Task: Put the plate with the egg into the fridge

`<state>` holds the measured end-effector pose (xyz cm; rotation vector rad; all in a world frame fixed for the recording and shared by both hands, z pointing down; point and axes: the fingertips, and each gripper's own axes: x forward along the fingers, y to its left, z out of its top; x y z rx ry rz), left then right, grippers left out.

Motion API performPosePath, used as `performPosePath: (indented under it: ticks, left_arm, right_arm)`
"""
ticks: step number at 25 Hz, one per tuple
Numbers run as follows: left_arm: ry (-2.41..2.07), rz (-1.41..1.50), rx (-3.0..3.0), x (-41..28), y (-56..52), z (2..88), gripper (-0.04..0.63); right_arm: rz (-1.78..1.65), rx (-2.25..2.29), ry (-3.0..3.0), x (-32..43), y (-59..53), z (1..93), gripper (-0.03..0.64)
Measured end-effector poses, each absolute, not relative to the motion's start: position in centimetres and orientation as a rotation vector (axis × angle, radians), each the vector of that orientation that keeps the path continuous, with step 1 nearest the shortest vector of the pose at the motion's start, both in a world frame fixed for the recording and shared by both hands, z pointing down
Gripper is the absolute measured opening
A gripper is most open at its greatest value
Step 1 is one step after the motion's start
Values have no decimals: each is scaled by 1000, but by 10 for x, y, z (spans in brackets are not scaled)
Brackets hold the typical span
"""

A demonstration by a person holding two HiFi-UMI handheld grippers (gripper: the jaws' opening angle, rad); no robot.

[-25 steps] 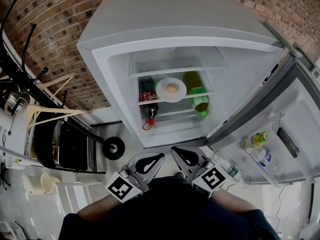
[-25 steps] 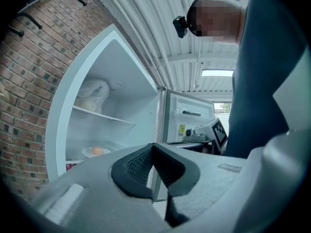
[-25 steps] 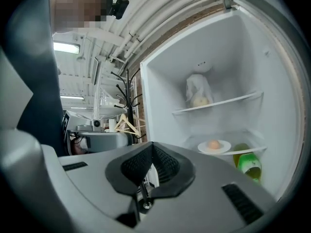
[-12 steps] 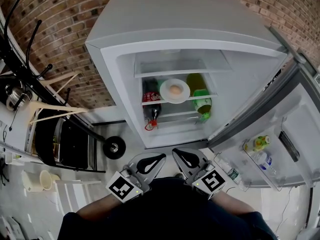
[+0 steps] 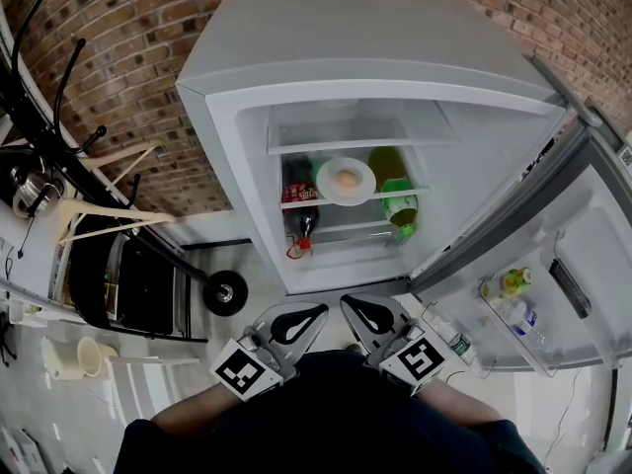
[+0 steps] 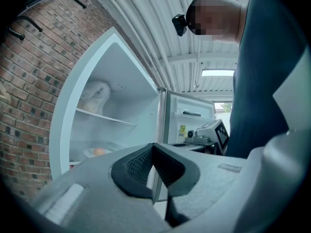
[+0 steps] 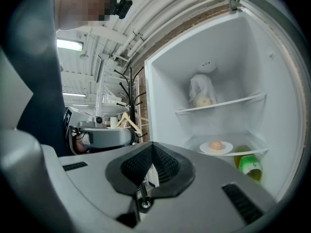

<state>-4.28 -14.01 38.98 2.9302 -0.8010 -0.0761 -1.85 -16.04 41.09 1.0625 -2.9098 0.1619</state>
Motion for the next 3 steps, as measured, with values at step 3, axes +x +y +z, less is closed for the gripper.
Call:
performPosePath:
  ticks: [3]
  left_arm:
    - [-803, -84, 2942, -43, -139, 389, 1]
  right_arm:
    - [174, 1066, -2912, -18, -159, 412, 11]
